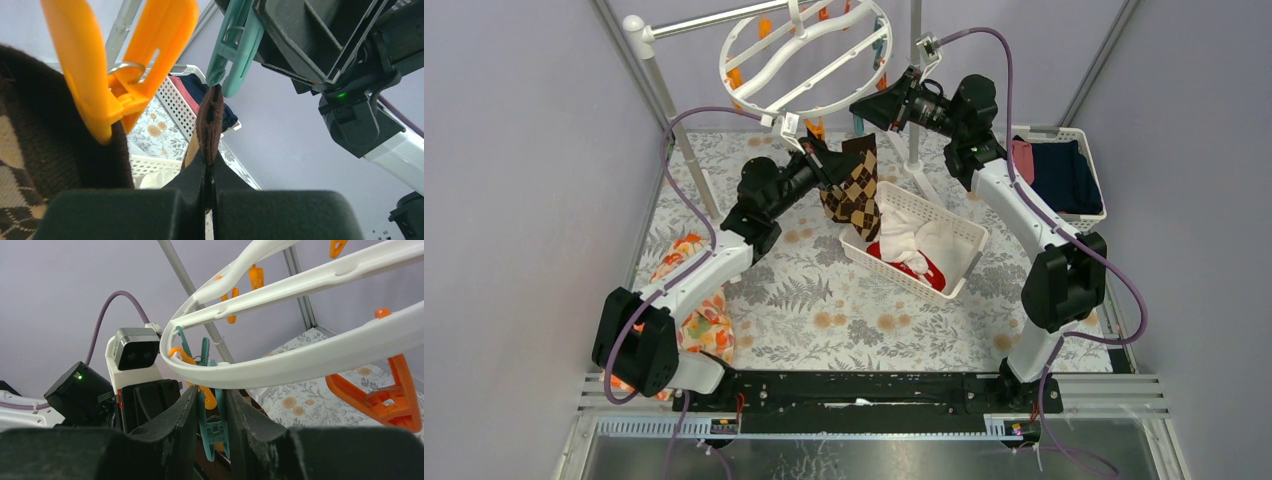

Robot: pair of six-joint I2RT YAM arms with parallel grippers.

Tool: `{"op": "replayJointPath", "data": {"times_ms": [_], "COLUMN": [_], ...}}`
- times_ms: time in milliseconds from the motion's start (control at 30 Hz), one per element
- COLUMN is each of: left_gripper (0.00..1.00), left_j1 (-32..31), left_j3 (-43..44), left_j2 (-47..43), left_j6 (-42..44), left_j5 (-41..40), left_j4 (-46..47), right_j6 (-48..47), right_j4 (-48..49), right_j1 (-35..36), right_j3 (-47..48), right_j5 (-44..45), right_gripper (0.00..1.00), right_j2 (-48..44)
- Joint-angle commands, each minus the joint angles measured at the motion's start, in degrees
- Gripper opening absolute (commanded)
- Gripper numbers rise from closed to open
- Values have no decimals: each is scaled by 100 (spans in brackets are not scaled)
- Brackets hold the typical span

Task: Clip the socks to the hanger
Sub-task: Clamp the sock onto the hanger.

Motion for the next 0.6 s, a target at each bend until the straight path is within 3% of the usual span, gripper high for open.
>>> {"op": "replayJointPath", "data": {"times_ms": [0,567], "left_gripper": [0,0], "left_j1": [104,235], "left_j3": [31,127], "left_j2": [84,265], "left_j6": [-238,-550], "left_j5": [200,596], "left_j4": [491,829], "right_j6": [126,169], "right_j4": [369,501], "right_j1": [78,81], "right_j3": [7,-37], "right_j5": [-100,-142], "right_gripper": [0,0], "right_j2": [-340,-300]}}
